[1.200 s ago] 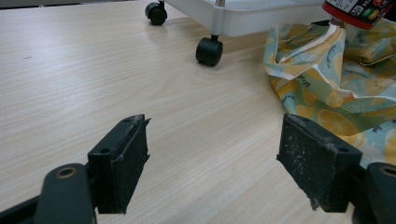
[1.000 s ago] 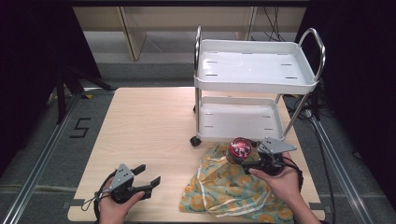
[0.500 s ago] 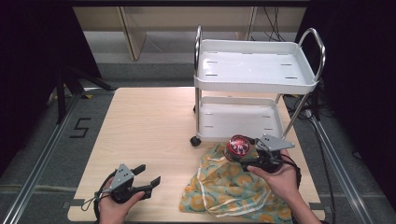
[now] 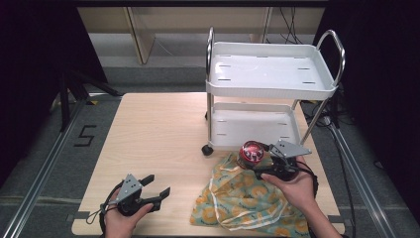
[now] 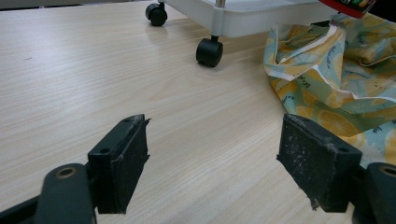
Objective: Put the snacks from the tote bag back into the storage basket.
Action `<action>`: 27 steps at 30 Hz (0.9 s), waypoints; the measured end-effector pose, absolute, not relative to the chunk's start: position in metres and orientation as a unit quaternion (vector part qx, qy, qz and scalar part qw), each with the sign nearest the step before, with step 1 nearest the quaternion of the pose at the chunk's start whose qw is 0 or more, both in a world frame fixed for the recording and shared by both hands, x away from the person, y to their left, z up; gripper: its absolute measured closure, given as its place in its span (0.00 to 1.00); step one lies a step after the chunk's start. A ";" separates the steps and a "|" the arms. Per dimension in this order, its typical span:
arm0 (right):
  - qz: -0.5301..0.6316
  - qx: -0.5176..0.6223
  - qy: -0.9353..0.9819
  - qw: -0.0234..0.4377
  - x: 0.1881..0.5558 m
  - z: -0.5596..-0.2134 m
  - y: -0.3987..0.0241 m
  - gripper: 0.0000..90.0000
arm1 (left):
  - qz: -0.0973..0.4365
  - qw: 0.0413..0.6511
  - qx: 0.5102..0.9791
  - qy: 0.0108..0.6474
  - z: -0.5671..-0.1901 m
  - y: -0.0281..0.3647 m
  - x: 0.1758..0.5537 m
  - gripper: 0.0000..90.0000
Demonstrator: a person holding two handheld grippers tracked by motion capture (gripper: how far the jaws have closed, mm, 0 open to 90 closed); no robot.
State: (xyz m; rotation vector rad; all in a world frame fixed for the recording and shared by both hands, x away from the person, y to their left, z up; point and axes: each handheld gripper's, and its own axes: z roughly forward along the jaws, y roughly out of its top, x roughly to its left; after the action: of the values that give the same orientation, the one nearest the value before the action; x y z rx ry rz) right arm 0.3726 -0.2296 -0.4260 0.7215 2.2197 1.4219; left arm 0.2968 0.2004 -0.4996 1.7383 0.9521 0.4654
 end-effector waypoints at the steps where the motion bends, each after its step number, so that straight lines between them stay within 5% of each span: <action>1: 0.511 0.262 0.791 0.211 0.373 -0.426 -0.229 0.29 | 0.197 0.523 0.727 0.399 -0.499 0.200 0.296 0.26; 27: 0.510 0.253 0.793 0.219 0.381 -0.412 -0.224 0.29 | 0.197 0.523 0.727 0.399 -0.499 0.201 0.296 0.26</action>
State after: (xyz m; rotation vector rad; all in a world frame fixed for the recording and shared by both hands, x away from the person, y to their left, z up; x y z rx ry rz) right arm 0.3808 -0.2239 -0.4121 0.6989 2.1935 1.4098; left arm 0.2961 0.2006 -0.4989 1.7410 0.9551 0.4717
